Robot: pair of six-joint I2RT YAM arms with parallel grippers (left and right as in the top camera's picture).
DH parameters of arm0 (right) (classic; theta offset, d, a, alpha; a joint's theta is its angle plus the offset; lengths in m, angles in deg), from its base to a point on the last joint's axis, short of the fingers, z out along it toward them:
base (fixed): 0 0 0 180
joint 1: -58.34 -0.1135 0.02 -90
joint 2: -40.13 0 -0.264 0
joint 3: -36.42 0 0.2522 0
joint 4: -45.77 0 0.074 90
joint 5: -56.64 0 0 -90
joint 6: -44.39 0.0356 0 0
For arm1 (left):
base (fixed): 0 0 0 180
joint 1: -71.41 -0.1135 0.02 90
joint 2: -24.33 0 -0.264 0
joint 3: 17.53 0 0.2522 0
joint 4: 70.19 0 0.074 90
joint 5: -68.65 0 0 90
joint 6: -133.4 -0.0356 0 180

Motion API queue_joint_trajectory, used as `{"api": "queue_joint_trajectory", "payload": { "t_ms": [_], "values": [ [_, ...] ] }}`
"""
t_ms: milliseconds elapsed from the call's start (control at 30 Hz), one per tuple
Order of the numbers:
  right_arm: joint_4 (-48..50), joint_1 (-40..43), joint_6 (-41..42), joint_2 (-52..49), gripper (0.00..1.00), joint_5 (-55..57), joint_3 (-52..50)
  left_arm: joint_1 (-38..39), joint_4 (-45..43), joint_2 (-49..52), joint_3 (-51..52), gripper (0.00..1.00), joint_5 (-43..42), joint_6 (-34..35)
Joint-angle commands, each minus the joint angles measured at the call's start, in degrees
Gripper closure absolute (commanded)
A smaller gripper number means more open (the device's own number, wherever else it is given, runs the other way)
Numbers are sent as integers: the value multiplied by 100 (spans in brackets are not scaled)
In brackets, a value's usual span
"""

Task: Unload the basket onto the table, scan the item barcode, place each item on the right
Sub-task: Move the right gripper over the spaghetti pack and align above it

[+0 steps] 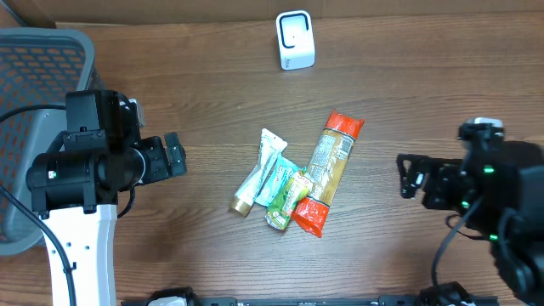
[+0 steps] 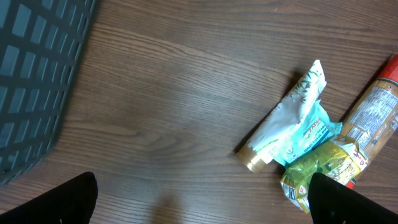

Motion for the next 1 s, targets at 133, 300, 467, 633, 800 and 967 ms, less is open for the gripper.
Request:
{"api": "queue_joint_trajectory", "payload": {
  "t_ms": [133, 300, 467, 633, 800, 967],
  "values": [
    [330, -1729, 1311, -262, 0, 2127, -605, -22, -22, 4, -55, 0, -22, 98],
    [385, -2409, 1611, -793, 0, 2625, -605, -22, -22, 4, -55, 0, -22, 98],
    [577, -2452, 1703, -1344, 0, 2391, -605, -20, -22, 4, -55, 1, -24, 98],
    [804, -2450, 1700, -1690, 0, 1904, -605, -20, -20, 4, -55, 1, -22, 98],
    [946, -2450, 1670, -1709, 0, 1624, -599, -20, -22, 4, -55, 0, -24, 98],
    [1095, -2284, 1126, -1711, 0, 1032, -599, -22, -22, 4, -55, 0, -22, 98]
  ]
}}
